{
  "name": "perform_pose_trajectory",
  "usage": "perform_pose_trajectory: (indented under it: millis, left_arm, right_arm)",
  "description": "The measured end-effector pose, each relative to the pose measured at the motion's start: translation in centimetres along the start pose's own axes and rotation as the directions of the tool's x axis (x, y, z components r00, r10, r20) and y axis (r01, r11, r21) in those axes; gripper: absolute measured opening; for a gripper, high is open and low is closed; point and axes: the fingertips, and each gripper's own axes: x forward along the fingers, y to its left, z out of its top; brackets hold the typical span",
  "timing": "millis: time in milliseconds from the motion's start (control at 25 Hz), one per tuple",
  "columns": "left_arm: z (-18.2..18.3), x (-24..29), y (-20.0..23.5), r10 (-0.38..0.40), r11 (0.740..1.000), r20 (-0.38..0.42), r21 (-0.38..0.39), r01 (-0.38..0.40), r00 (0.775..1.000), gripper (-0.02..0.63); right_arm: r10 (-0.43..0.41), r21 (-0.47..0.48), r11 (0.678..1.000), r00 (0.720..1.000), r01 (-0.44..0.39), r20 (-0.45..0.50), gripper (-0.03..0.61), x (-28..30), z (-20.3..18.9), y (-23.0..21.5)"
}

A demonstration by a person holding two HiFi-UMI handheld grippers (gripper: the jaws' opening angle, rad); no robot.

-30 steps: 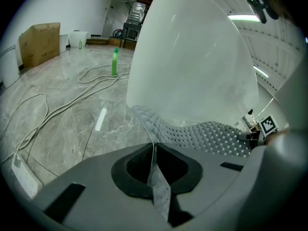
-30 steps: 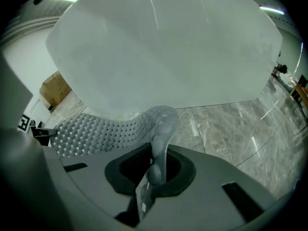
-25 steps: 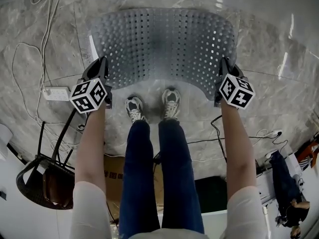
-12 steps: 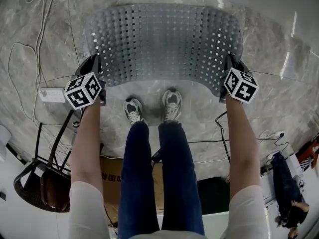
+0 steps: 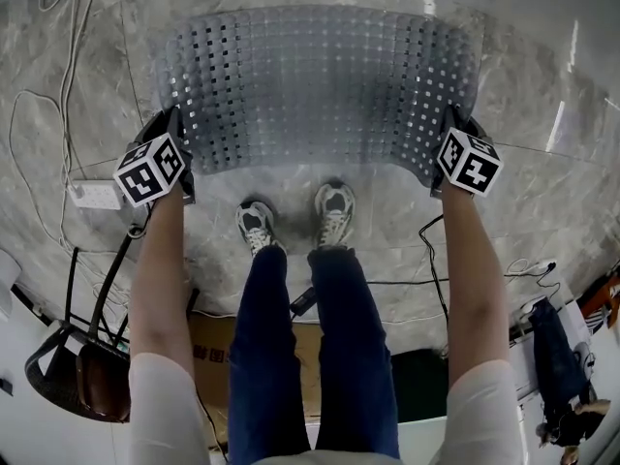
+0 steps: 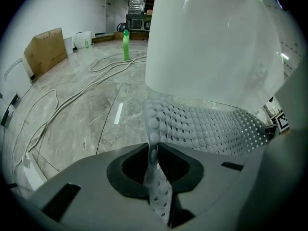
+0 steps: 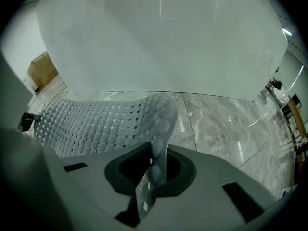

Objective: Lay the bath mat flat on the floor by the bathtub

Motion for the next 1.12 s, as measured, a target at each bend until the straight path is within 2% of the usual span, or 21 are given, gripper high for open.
perform_pose_trajectory:
  millis: [280,520,760,960,1120]
  left_arm:
    - [-0.6,1.7,1.1,0.047,0.999,0.007,-0.001,-0.047,0.999,0.054]
    - [-1.0,2.6,2.1,0.064,0.997,0.003,-0.033,-0.064,0.998,0.069]
    - [-1.6,2.8,2.9,0.056,0.997,-0.006,-0.051,-0.056,0.998,0.139]
    - [-2.6,2.5,2.8,0.045,0.997,-0.034,-0.056,-0.047,0.998,0.155]
    - [-2.7,2.6,2.4,0.024,0.997,-0.037,-0.072,-0.026,0.999,0.155]
  right_arm:
    - [-0.040,-0.036,0.999,0.999,0.040,-0.008,0.041,2.3,-1.0,-1.3]
    - [-0.075,-0.011,0.997,0.997,0.074,-0.032,0.048,3.4,-1.9,-2.3]
    - [-0.135,0.012,0.991,0.990,0.136,-0.029,0.134,3.2,-1.9,-3.6]
    - [-0.188,0.042,0.981,0.981,0.190,-0.048,0.207,2.3,-1.8,-4.8]
    - [-0.208,0.031,0.977,0.976,0.211,-0.066,0.222,1.9,-1.8,-5.1]
